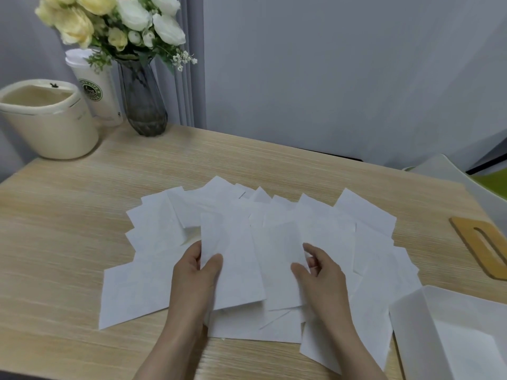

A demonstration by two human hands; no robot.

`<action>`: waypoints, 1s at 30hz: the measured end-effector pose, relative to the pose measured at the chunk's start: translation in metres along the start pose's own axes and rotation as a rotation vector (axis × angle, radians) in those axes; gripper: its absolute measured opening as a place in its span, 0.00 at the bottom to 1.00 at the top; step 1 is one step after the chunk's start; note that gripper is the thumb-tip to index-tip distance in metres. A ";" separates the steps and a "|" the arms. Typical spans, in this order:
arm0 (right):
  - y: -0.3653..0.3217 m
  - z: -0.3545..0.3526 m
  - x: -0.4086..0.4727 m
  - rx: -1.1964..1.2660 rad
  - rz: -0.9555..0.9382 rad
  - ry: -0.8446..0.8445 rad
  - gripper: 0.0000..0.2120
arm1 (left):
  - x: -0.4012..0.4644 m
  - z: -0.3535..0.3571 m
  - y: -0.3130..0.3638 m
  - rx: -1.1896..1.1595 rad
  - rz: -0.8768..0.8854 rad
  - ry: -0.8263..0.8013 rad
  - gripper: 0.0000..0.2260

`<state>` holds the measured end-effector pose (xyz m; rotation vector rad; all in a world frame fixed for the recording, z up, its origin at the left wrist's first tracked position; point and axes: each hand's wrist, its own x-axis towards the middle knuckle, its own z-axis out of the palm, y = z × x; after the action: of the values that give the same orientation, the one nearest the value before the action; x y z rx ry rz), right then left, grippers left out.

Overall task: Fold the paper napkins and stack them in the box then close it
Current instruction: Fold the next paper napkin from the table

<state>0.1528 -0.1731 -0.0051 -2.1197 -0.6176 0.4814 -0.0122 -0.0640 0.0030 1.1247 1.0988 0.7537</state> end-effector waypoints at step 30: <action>-0.048 0.012 -0.029 0.470 0.108 -0.177 0.02 | -0.011 0.021 -0.004 -0.122 -0.057 -0.082 0.19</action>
<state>0.1108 -0.1576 0.0310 -1.6788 -0.4361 0.7971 0.0039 -0.0812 0.0037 1.0088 0.9986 0.7143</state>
